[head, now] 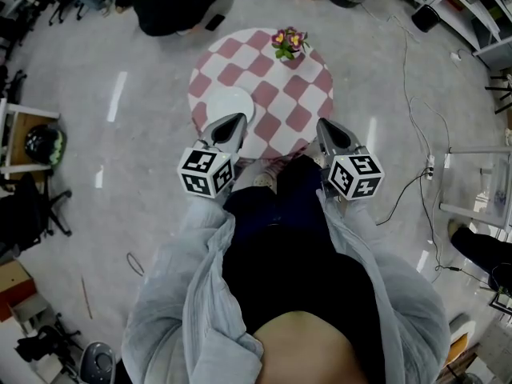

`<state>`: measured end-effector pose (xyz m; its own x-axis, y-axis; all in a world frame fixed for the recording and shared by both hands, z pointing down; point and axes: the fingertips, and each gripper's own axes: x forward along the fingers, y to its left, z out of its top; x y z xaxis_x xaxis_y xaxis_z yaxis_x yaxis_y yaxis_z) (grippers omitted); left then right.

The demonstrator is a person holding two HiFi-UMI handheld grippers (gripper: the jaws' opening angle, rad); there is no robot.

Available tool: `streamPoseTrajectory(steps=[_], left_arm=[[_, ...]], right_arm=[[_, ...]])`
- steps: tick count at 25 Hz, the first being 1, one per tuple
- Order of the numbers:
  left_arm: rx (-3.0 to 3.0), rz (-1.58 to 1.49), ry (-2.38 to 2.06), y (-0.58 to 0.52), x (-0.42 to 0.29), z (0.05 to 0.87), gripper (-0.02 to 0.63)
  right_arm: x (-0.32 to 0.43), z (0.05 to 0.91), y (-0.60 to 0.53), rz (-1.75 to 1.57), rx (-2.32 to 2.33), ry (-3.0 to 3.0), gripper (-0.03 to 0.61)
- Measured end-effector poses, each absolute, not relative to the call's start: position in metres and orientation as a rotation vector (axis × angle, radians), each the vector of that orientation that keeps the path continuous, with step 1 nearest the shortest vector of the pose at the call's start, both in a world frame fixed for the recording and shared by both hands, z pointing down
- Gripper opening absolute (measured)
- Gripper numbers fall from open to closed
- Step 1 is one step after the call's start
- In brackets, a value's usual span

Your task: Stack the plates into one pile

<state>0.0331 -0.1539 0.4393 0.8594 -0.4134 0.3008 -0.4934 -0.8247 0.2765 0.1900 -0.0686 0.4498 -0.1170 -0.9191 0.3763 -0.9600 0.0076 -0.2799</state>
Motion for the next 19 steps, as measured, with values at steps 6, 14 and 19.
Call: streamPoseTrajectory(steps=[6, 14, 19], left_arm=[[2.677, 0.335, -0.679, -0.151, 0.032, 0.444, 0.014], [2.658, 0.328, -0.700, -0.155, 0.028, 0.448, 0.015], [2.659, 0.326, -0.697, -0.153, 0.032, 0.446, 0.014]], right_arm=[[0.185, 0.451, -0.074, 0.764, 2.015, -2.190, 0.002], [0.180, 0.455, -0.077, 0.787, 1.984, -2.191, 0.002], [0.184, 0.454, -0.077, 0.789, 1.977, -2.184, 0.002]])
